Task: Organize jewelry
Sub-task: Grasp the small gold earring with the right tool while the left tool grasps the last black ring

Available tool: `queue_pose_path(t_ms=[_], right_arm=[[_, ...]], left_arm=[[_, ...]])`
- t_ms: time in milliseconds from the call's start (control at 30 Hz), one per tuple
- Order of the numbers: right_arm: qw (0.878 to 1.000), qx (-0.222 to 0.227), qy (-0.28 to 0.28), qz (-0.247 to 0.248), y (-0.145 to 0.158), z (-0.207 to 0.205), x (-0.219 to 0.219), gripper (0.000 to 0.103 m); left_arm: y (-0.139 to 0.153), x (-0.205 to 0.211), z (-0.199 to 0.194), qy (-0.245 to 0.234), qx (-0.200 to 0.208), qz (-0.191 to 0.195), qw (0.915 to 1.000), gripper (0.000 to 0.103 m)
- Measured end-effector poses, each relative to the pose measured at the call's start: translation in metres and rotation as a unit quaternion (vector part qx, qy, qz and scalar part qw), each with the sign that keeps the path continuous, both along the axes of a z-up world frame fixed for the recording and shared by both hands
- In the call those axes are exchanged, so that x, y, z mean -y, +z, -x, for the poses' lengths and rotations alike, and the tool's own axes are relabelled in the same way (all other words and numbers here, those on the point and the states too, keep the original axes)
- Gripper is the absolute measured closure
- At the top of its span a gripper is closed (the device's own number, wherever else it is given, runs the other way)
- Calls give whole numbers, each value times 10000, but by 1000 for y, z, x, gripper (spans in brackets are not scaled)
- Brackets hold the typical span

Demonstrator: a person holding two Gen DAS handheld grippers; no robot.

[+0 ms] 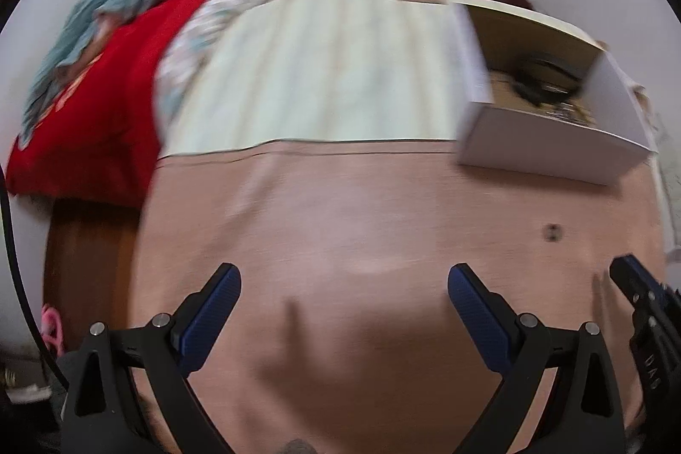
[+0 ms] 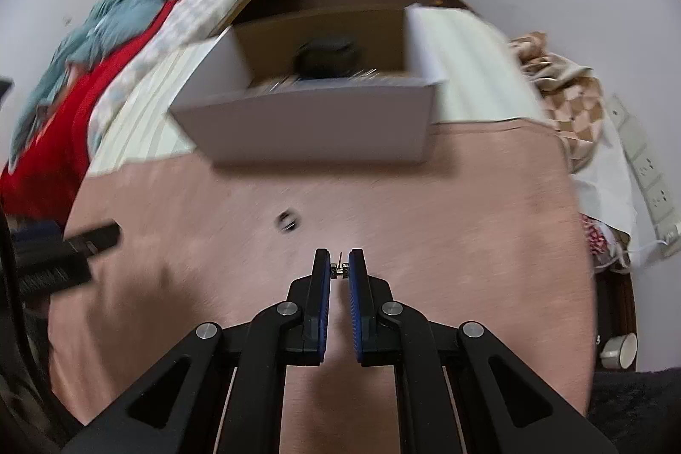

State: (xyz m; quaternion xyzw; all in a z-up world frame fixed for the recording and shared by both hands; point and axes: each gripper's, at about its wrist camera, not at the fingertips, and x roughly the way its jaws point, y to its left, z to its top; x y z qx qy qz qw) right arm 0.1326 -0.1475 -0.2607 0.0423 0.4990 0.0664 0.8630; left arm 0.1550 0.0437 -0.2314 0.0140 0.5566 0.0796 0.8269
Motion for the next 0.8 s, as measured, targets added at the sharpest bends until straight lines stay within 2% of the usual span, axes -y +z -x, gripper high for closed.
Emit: queue_pose_path(t_ms=[133, 267, 433, 633, 667, 733, 800], right_arm=[[9994, 97, -342, -26, 12, -3, 31, 94], [9980, 109, -625, -29, 13, -5, 57, 94], [9963, 24, -850, -113, 6, -7, 86, 94], [9950, -7, -975, -196, -4, -12, 95, 94], [9949, -10, -984, -209, -4, -13, 96, 94], [9948, -3, -994, -221, -6, -14, 96, 94], [9946, 0, -1008, -238, -6, -15, 96, 94]], left_arm=[[-11, 48, -11, -493, -100, 181, 9986, 3], [-20, 80, -20, -753, -213, 267, 9966, 3], [-28, 102, -27, -939, -325, 294, 9946, 4], [-34, 108, -30, -1099, -257, 215, 9934, 5], [-34, 108, -31, -1134, -222, 204, 9931, 8], [-34, 106, -32, -1172, -226, 195, 9927, 28], [-33, 105, -31, -1169, -196, 303, 9925, 36]])
